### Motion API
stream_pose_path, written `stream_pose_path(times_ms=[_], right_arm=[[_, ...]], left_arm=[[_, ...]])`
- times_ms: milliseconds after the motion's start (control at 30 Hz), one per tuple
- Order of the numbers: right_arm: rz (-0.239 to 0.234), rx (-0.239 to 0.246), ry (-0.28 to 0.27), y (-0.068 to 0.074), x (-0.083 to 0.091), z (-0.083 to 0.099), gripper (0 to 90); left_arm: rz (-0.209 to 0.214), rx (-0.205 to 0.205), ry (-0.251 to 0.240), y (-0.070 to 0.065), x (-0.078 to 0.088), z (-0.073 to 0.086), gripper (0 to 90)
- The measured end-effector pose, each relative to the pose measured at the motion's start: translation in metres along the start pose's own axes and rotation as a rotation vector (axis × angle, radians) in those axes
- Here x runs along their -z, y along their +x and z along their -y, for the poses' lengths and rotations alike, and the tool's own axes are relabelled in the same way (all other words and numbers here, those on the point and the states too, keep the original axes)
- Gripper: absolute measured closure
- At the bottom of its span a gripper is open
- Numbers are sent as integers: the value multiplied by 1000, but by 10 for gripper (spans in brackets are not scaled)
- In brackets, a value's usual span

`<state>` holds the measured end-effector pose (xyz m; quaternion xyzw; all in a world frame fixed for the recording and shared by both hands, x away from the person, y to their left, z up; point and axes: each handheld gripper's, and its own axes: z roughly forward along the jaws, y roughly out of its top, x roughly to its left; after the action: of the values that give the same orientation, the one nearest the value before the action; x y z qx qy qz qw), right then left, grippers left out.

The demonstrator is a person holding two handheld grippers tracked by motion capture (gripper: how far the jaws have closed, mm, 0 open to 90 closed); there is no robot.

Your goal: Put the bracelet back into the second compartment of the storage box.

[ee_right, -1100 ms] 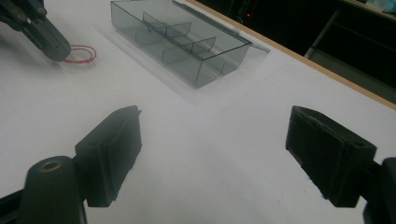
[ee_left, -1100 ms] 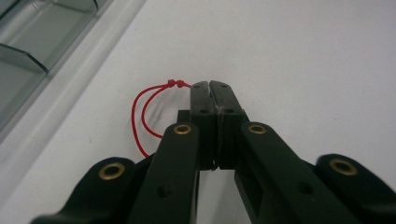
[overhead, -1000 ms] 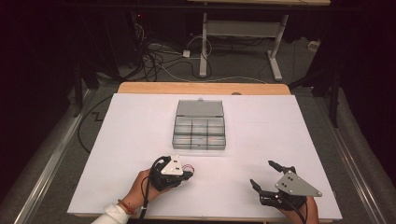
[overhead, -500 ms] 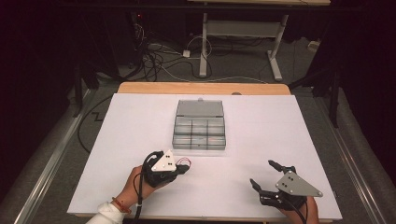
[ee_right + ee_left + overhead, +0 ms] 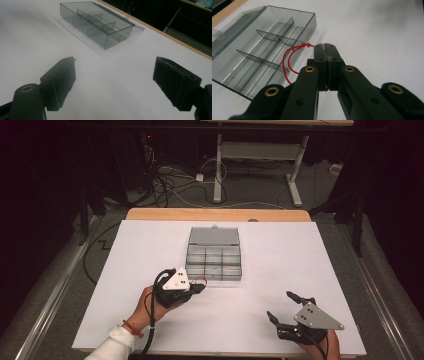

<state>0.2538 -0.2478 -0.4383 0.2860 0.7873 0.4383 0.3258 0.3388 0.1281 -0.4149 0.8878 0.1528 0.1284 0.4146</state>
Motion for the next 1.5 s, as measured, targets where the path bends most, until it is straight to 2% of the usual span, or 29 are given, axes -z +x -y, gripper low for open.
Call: stream_pose_path(times_ms=[167,400,467,567,767,933,1233,1500], right_arm=[[-1,-5,3,0,0,1,190],[-1,-3,-2,-1,1,1,190],[-3,-5,0,0,1,1,190],[-4,-4,-3,0,2,1,190],[-2,-9,-6,-2,3,2,190],[-2,-11,-10,-2,4,2,190],[-9,-3,-6,-1,3,3,190],[-11,-3,-4,-1,2,3,193]], left_arm=[[-12,-2,9,14,-9,-14,869],[-13,33,11,39,-23,-31,869],[5,60,4,47,-29,-37,869],[10,76,4,57,-37,-44,869],[-3,75,46,71,-59,-56,869],[0,86,69,80,-70,-59,869],[-37,123,135,96,-90,-58,867],[-77,153,194,103,-105,-57,867]])
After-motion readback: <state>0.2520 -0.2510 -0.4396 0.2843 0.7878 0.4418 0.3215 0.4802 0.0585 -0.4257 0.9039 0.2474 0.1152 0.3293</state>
